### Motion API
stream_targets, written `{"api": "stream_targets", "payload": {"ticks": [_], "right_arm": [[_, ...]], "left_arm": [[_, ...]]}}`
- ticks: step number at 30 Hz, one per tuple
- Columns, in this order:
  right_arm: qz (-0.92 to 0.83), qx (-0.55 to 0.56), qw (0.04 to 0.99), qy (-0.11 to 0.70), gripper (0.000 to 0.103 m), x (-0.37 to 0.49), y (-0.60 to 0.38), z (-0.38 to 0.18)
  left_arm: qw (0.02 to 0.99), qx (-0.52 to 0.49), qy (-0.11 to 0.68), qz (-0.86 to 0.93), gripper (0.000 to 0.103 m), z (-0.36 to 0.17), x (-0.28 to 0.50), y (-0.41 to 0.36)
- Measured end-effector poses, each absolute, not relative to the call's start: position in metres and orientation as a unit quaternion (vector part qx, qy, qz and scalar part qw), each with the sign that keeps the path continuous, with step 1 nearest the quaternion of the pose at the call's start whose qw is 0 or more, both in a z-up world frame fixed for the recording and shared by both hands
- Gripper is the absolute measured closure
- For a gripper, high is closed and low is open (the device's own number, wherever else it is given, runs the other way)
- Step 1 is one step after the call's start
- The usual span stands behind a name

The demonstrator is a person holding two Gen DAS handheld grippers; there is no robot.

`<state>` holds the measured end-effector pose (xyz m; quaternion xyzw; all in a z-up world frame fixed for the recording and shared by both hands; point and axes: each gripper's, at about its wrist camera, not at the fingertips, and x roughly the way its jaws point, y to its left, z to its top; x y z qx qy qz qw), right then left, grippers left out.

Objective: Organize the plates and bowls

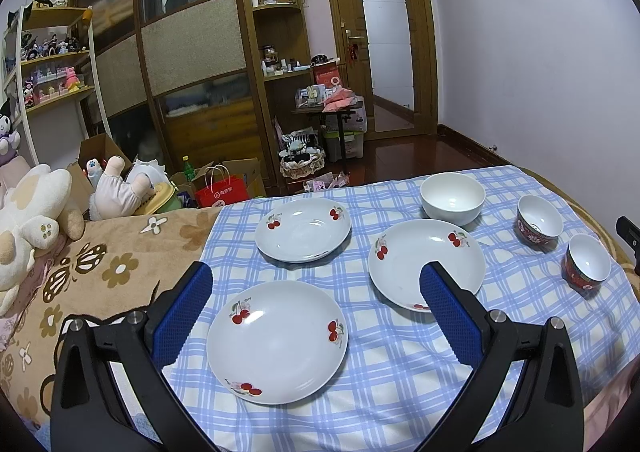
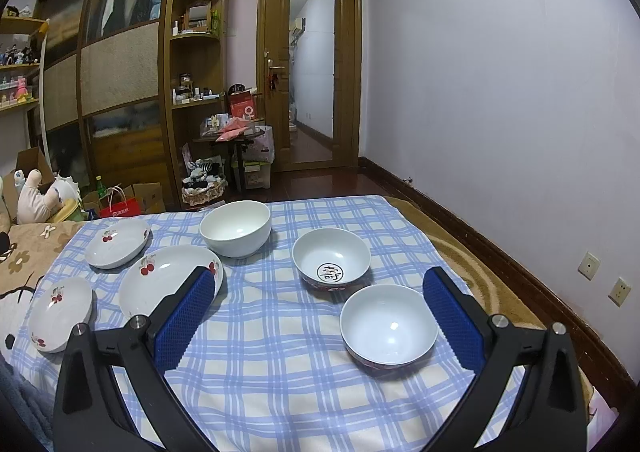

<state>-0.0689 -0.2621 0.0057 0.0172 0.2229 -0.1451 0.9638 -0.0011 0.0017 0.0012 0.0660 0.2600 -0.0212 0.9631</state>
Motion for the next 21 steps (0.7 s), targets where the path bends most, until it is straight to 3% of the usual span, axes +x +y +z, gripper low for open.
{"api": "stream_targets", "payload": {"ticks": [21], "right_arm": [[-0.144,0.018,0.964,0.223,0.000,-0.0695,-0.2644,0.0011]], "left_arm": [[0.963,0.068,0.260,-0.021,0.001,0.0010,-0.0014,0.0013]]}}
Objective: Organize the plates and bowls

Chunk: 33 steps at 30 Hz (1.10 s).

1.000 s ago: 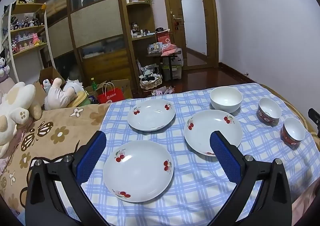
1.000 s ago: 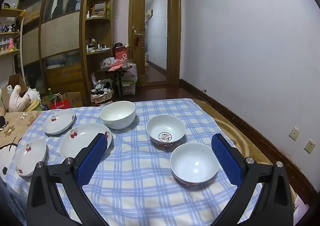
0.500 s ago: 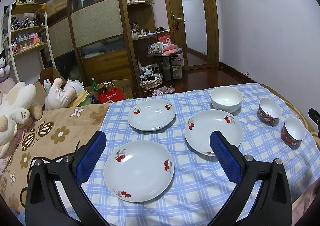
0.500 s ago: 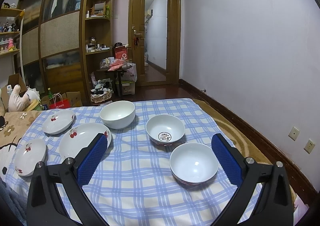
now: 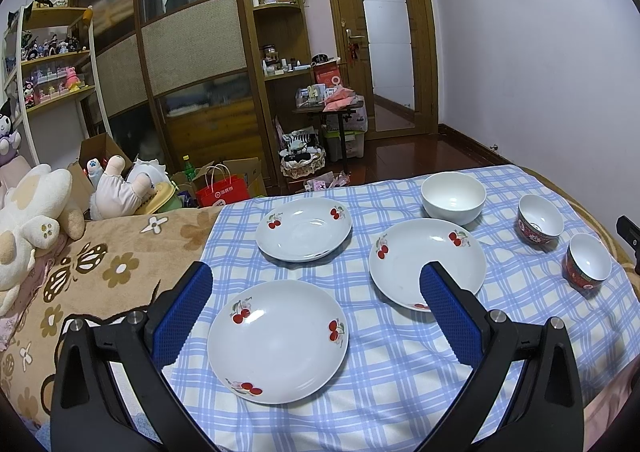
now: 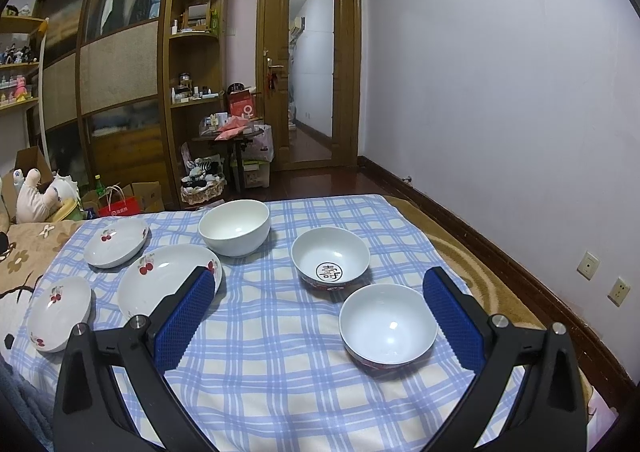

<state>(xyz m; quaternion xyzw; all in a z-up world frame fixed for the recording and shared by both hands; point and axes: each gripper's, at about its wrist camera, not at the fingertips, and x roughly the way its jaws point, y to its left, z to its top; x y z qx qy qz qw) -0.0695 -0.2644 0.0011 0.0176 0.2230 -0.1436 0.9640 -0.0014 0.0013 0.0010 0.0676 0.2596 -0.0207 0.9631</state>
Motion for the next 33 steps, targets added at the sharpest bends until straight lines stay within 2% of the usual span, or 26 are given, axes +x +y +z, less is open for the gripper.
{"api": "stream_targets", "payload": {"ticks": [33], "right_arm": [[-0.148,0.016,0.963,0.226,0.000,-0.0673,-0.2664,-0.0072]], "left_arm": [[0.963,0.069,0.260,-0.020,0.001,0.0007,-0.0011,0.0004]]}}
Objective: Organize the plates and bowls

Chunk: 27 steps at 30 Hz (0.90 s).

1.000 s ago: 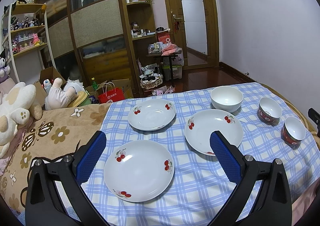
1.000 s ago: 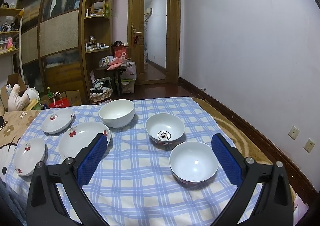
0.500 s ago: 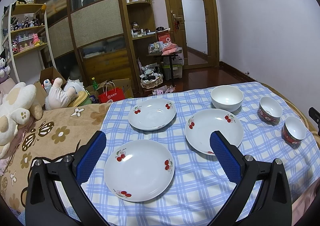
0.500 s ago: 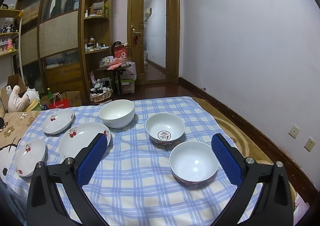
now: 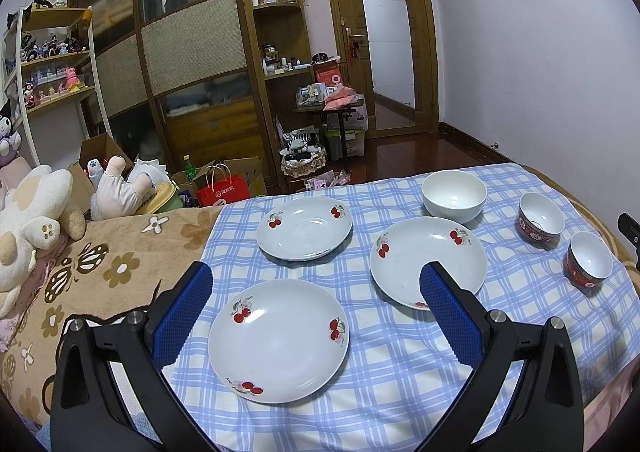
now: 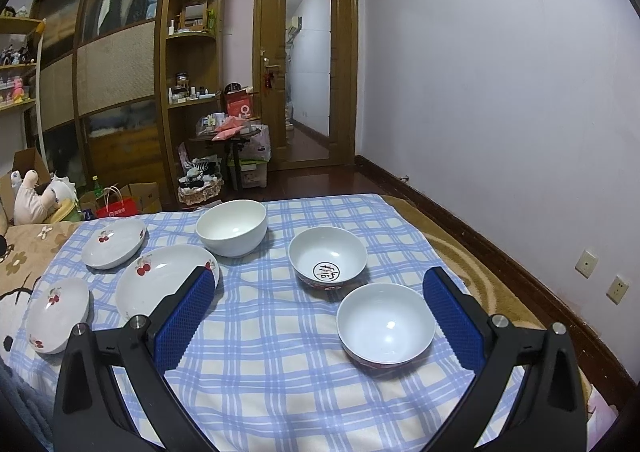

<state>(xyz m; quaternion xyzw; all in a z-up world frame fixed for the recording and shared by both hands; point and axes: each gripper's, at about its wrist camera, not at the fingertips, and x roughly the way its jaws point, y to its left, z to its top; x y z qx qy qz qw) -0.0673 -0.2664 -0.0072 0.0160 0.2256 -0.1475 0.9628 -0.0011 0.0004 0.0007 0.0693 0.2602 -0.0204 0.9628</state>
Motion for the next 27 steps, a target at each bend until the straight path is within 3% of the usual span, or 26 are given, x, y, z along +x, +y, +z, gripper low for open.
{"api": "stream_targets", "payload": {"ticks": [27], "right_arm": [[-0.150,0.016,0.962,0.227,0.000,-0.0679,-0.2628,-0.0033]], "left_arm": [[0.962,0.071,0.261,-0.019,0.001,-0.0019,-0.0019,0.0029]]}}
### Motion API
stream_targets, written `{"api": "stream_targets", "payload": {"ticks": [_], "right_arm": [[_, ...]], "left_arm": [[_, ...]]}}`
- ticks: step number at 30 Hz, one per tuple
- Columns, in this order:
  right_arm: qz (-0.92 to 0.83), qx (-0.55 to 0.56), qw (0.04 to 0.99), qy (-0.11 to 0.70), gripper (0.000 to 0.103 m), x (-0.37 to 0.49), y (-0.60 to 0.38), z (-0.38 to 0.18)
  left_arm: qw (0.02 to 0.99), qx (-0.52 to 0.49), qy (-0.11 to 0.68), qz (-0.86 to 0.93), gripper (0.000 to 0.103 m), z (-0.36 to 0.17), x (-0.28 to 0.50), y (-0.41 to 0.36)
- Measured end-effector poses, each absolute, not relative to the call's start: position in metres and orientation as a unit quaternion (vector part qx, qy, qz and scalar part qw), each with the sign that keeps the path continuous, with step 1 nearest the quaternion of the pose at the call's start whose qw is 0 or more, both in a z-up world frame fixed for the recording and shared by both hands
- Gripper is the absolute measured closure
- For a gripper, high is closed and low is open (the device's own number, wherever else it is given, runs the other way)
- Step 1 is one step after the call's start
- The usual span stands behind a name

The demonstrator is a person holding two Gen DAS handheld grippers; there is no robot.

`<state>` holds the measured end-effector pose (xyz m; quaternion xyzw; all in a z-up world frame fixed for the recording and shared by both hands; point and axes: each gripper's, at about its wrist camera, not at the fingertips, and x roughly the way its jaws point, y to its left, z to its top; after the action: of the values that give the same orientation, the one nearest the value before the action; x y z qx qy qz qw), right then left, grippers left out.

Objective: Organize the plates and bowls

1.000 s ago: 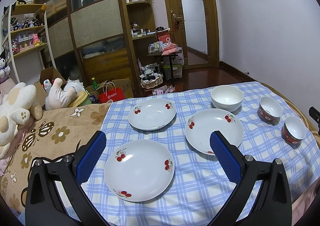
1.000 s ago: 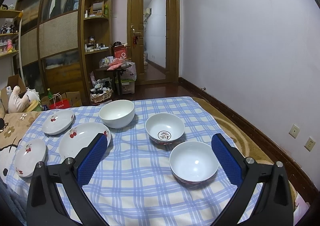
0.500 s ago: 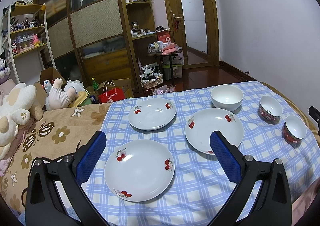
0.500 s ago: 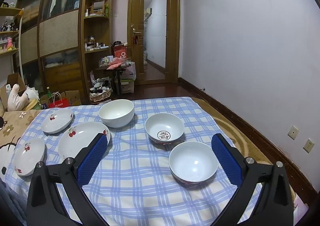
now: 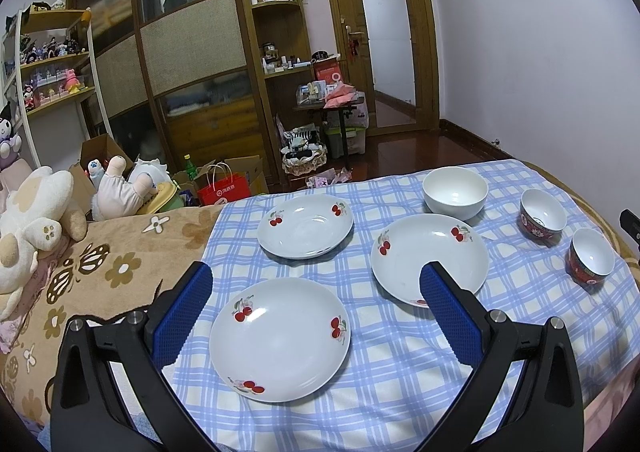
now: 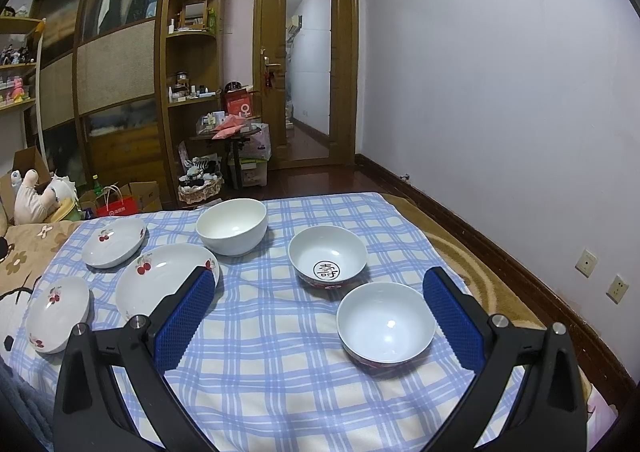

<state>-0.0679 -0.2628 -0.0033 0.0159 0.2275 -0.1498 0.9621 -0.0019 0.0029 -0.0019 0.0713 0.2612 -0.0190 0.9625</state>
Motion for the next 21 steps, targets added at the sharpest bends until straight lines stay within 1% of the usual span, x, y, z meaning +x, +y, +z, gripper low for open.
{"api": "stream_targets", "payload": {"ticks": [9,15,21], "right_arm": [[-0.149,0.015,0.962,0.227,0.000,-0.068,-0.262,-0.002],[-0.142,0.012,0.964,0.225,0.000,-0.065,-0.260,0.009],[-0.132,0.018,0.967,0.216,0.000,-0.056,-0.259,0.025]], "left_arm": [[0.962,0.072,0.262,-0.019,0.001,-0.003,-0.002,0.004],[0.959,0.082,0.269,-0.024,0.001,-0.005,-0.004,0.010],[0.956,0.087,0.279,-0.034,0.001,0.009,0.001,0.009]]}}
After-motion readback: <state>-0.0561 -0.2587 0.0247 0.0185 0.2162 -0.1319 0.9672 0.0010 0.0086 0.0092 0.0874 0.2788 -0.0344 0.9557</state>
